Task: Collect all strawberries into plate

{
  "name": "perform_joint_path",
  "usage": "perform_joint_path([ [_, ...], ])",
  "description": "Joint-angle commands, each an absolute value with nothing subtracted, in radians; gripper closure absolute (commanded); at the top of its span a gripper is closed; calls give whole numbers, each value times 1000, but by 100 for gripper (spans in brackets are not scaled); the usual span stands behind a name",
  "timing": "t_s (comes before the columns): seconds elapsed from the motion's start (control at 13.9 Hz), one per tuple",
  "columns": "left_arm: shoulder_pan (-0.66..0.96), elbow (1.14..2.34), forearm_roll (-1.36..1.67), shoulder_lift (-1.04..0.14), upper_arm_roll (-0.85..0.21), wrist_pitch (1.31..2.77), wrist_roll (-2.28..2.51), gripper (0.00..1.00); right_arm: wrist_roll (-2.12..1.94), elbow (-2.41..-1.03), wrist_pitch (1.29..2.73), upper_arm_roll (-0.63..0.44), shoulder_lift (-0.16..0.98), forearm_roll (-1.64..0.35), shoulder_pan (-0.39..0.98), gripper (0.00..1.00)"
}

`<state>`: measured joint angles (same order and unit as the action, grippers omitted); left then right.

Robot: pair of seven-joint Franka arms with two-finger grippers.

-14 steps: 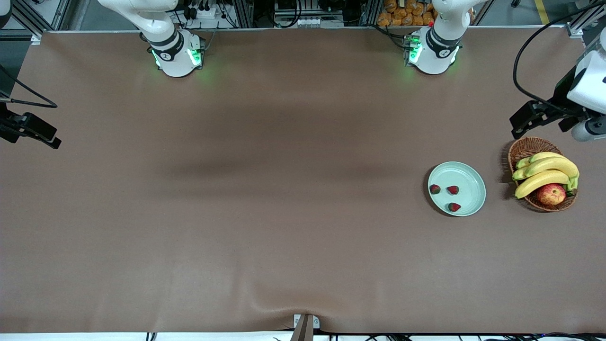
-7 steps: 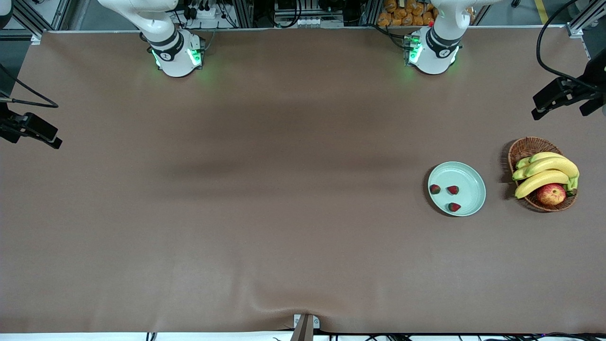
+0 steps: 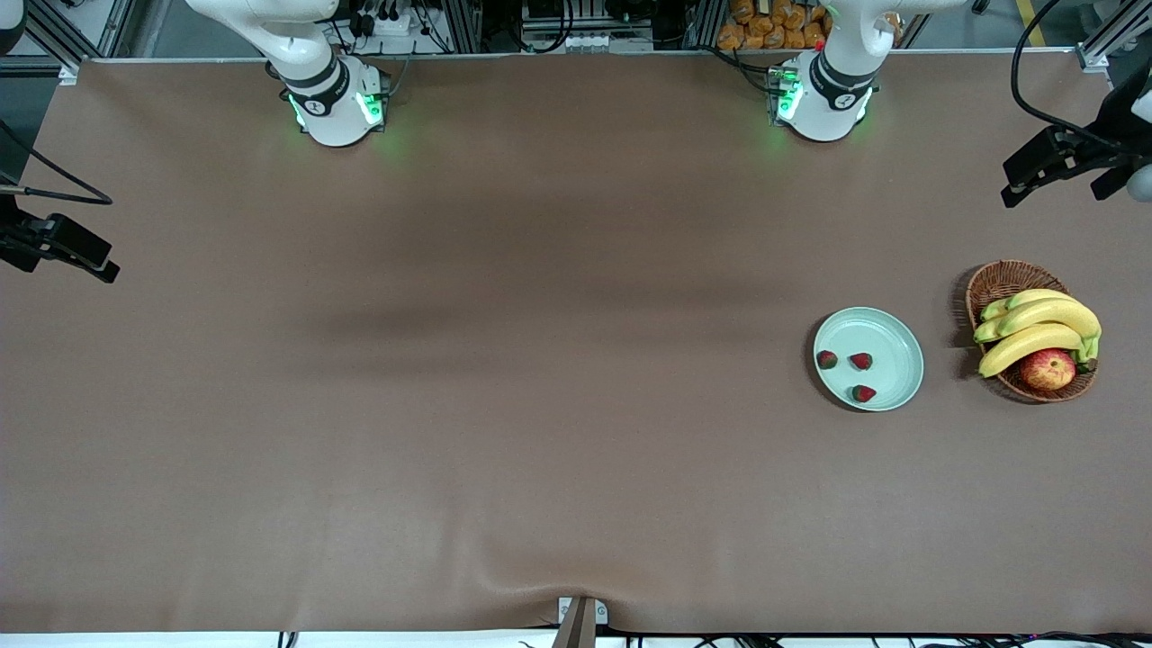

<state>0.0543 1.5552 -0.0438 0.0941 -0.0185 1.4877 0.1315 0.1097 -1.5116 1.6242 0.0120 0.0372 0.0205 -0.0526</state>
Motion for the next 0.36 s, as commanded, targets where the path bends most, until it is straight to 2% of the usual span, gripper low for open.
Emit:
perform_joint_path([
  [0.0, 112, 1577, -25, 123, 56, 1477, 112, 0, 115, -1491, 1611, 14, 46, 23, -49, 0],
  [0.29, 115, 1536, -29, 106, 74, 1468, 115, 0, 115, -1491, 1609, 14, 46, 23, -49, 0],
])
